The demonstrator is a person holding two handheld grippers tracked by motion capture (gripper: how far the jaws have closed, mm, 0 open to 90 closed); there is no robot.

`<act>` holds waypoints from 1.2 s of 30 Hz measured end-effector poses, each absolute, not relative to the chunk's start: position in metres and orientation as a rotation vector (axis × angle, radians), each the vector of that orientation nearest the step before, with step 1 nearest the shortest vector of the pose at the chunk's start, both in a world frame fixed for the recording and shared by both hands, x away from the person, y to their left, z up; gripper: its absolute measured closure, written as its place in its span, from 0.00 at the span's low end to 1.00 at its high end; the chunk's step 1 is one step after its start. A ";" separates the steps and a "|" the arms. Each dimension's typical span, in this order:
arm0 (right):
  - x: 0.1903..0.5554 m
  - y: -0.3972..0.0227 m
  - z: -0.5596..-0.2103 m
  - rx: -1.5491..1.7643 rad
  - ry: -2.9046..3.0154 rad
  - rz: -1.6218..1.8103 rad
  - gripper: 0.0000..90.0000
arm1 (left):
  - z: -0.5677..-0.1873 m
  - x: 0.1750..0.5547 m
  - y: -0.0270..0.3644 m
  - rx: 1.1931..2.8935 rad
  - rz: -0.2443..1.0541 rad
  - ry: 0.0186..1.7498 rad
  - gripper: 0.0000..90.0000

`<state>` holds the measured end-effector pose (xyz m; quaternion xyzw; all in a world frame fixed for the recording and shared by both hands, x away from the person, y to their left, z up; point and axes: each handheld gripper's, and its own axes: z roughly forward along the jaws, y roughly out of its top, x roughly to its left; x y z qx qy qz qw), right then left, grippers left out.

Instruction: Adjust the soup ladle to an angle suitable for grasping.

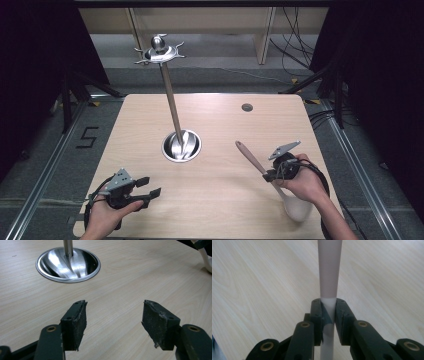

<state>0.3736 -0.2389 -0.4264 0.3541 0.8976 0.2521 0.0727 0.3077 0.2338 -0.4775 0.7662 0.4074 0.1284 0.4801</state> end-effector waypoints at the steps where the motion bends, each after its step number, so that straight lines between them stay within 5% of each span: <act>1: 0.372 -0.239 -0.425 1.083 2.680 0.774 0.87 | -0.478 0.308 0.234 1.868 0.309 0.991 0.39; 36: 0.348 -0.261 -0.421 0.961 2.313 1.311 0.87 | -0.448 0.328 0.233 1.773 0.375 0.957 0.39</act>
